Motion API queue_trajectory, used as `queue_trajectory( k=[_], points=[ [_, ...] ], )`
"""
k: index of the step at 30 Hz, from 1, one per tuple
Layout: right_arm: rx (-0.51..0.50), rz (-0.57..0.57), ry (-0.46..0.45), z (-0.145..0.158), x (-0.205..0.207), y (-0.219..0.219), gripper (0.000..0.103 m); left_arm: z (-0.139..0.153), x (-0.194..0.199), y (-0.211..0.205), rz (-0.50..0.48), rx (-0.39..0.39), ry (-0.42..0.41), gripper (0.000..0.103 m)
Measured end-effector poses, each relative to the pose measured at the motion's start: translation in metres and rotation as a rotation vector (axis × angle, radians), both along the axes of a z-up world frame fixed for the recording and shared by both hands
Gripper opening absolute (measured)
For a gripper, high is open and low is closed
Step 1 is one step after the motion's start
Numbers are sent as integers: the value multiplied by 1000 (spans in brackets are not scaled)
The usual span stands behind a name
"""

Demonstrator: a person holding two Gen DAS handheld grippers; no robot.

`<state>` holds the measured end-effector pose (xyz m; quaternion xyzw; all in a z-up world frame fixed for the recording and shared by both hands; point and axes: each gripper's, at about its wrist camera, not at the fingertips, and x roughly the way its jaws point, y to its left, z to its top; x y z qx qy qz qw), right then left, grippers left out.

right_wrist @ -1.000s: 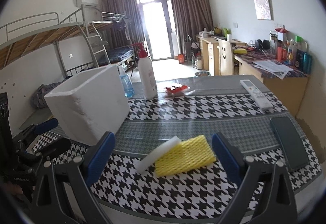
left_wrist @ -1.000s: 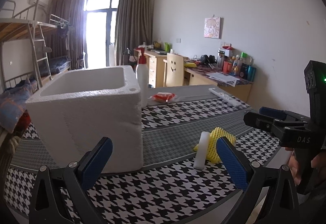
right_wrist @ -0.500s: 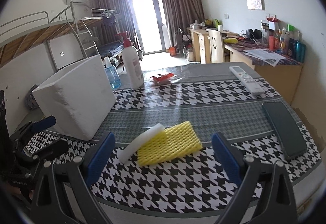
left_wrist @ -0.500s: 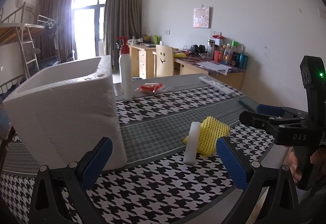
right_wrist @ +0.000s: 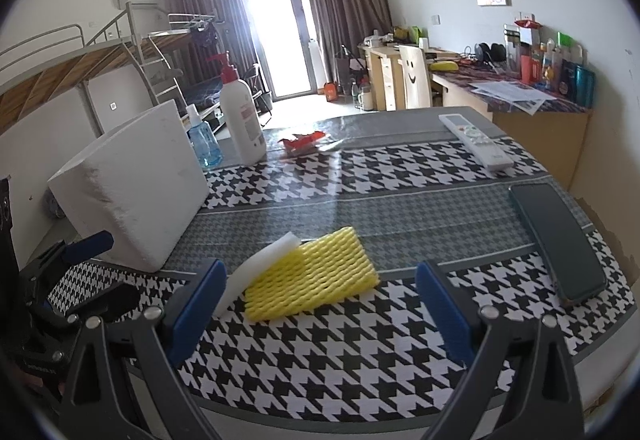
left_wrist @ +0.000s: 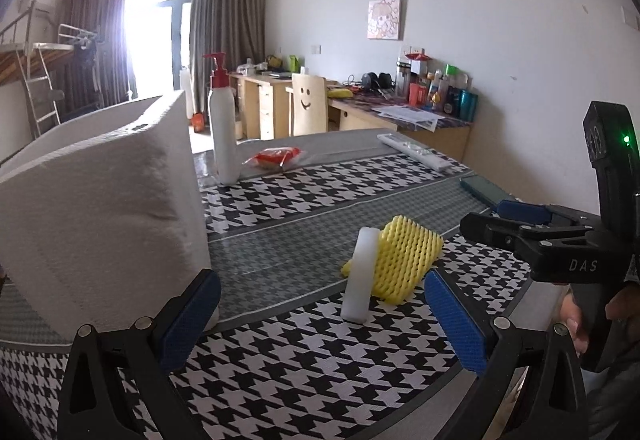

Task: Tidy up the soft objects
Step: 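Move the left tool toward the white sponge and the right tool toward the yellow net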

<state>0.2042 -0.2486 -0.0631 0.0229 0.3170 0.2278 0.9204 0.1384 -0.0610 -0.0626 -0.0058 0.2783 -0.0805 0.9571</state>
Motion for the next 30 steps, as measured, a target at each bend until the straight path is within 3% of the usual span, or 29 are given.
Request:
queue_trajectory(
  k=[26, 30],
  points=[
    [2, -4, 50, -17, 18, -9, 98, -23, 31, -18, -48, 34, 102, 102],
    [-1, -3, 59, -20, 20, -9, 98, -27, 35, -20, -58, 42, 116, 98]
  ],
)
